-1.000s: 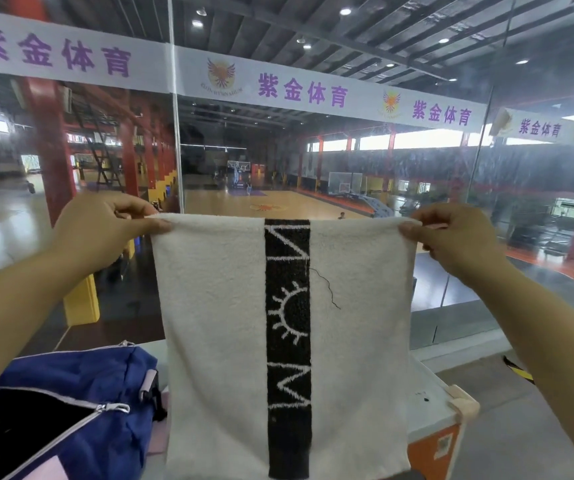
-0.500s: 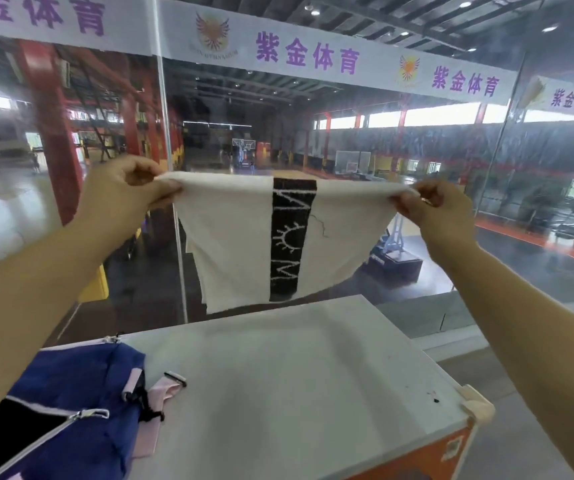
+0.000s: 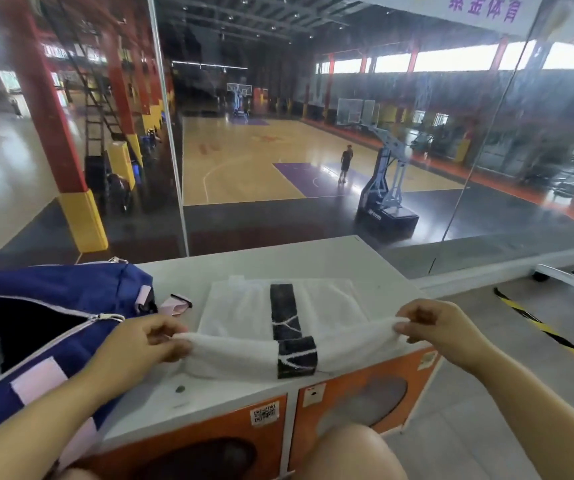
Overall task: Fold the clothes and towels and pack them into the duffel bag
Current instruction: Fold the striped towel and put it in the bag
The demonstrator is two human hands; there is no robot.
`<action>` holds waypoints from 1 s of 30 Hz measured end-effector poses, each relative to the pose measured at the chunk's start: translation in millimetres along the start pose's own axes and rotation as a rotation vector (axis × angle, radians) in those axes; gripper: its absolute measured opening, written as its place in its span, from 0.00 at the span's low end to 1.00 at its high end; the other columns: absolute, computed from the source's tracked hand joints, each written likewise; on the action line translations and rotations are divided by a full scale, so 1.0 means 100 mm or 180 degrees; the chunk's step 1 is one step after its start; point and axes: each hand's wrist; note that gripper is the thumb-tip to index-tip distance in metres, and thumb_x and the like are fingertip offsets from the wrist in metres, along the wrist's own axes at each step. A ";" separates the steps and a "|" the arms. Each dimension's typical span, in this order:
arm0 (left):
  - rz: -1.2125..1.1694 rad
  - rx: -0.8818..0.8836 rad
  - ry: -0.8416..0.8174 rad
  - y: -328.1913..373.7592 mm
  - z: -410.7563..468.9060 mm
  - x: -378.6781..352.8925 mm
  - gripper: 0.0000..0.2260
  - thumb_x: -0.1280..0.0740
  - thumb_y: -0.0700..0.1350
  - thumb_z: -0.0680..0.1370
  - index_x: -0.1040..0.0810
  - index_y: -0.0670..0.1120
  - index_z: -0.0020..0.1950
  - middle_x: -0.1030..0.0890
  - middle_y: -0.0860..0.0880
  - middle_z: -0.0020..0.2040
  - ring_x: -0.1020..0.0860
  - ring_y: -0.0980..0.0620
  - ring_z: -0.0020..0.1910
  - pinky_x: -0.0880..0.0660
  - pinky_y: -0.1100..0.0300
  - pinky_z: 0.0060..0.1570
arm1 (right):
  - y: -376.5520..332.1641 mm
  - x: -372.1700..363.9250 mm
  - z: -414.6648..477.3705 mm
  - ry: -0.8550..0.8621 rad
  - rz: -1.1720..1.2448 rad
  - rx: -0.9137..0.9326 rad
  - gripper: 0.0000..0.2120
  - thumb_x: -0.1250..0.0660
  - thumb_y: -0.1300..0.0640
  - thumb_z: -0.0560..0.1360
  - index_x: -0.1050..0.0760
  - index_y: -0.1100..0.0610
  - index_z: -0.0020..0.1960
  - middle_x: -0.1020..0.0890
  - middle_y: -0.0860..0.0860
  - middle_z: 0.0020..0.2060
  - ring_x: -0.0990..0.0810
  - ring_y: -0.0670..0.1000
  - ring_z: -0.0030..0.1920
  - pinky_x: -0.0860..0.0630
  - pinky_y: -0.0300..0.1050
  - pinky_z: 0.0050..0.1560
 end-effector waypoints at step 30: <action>0.0924 0.0073 0.0534 -0.53 1.96 -0.67 0.03 0.35 0.44 0.77 0.24 0.45 0.46 0.21 0.47 0.46 0.25 0.46 0.45 0.33 0.57 0.45 | 0.39 -0.53 1.43 0.0873 -0.0410 -0.0940 0.06 0.29 0.57 0.72 0.22 0.56 0.37 0.20 0.51 0.29 0.23 0.51 0.30 0.25 0.44 0.36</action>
Point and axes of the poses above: each hand's wrist, its own z-axis towards the middle knuckle, its own x-axis out of the back of the hand, y = z × x
